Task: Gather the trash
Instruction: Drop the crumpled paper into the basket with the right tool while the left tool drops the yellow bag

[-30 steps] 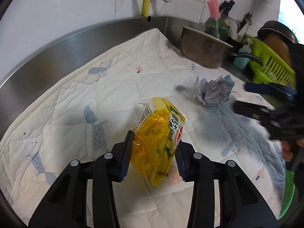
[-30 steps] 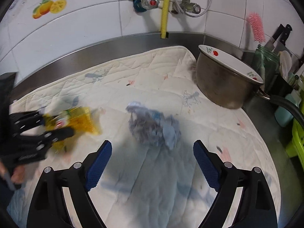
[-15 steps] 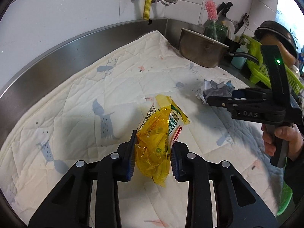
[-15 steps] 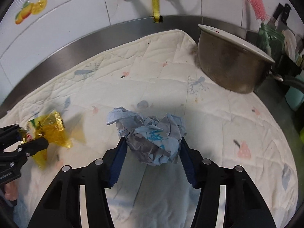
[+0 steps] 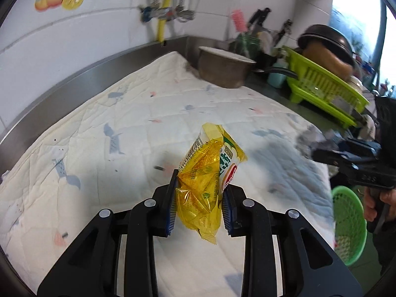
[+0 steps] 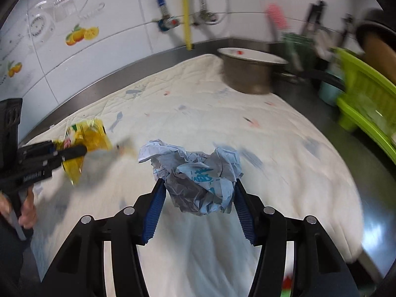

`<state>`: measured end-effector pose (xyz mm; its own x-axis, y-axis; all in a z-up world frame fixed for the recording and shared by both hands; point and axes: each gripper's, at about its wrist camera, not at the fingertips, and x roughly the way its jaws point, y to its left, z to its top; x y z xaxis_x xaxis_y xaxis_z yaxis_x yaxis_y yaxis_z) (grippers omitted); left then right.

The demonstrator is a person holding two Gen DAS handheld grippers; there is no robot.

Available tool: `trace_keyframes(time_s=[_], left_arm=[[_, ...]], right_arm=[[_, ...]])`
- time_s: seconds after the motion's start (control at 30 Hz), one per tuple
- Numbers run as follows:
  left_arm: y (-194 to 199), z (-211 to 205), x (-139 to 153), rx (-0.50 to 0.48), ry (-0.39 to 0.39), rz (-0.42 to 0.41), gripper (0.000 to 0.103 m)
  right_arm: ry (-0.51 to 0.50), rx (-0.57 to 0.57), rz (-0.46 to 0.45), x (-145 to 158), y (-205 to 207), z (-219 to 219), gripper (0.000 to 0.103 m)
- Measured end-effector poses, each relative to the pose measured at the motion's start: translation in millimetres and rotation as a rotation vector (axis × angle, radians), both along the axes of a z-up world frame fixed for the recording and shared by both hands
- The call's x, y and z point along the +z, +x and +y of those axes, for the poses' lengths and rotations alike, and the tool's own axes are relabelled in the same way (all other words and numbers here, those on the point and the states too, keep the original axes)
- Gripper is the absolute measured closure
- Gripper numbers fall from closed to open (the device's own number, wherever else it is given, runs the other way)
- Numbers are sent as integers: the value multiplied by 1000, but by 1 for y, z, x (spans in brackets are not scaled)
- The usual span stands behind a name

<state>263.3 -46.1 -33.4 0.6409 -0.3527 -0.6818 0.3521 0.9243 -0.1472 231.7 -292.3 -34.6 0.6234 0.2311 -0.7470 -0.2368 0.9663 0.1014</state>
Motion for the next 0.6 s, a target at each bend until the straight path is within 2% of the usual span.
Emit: trace_keyframes(time_s=[0.13, 0.3, 0.47, 0.6], left_arm=[[-32, -25, 14, -55, -14, -19, 73], [-71, -64, 28, -141, -26, -53, 73], [-104, -105, 30, -226, -57, -51, 73], [-126, -132, 26, -285, -56, -41, 73]], right_arm=[[-15, -80, 8, 1, -59, -51, 48], [-82, -196, 58, -16, -126, -114, 46], [-110, -302, 101, -37, -159, -155, 45], [-65, -371, 117, -47, -179, -181, 38]])
